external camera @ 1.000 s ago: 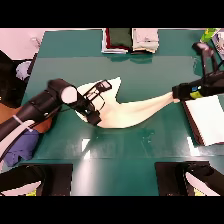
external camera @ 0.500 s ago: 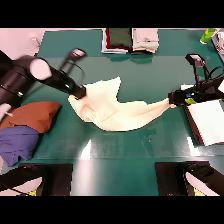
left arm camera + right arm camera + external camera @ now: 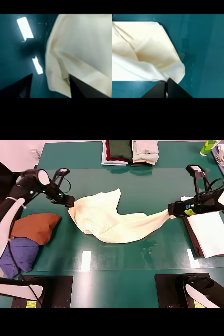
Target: Fold the shirts.
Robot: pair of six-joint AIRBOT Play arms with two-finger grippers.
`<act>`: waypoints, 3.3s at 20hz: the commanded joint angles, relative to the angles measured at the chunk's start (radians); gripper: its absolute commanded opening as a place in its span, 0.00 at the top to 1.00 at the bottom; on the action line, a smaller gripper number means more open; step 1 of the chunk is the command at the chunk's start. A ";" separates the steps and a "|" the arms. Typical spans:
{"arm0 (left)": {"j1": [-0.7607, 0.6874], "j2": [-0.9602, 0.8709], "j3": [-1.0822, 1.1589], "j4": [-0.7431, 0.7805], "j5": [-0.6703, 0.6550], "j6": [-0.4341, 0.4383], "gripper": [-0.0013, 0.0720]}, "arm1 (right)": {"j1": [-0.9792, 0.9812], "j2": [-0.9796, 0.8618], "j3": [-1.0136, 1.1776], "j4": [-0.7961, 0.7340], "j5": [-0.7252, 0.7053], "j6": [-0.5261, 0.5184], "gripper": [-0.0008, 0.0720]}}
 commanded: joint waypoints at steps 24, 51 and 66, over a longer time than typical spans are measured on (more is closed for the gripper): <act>0.014 0.733 0.641 0.023 0.070 -0.013 0.95 | -0.259 0.000 1.001 -0.010 0.088 -0.120 0.97; 0.015 -0.001 0.182 0.011 -0.005 -0.046 0.24 | -0.219 -0.872 0.940 0.128 0.111 -0.194 0.44; 0.014 0.478 -0.425 0.022 -0.082 -0.199 0.33 | -0.461 -0.232 -0.131 0.000 0.099 -0.212 0.17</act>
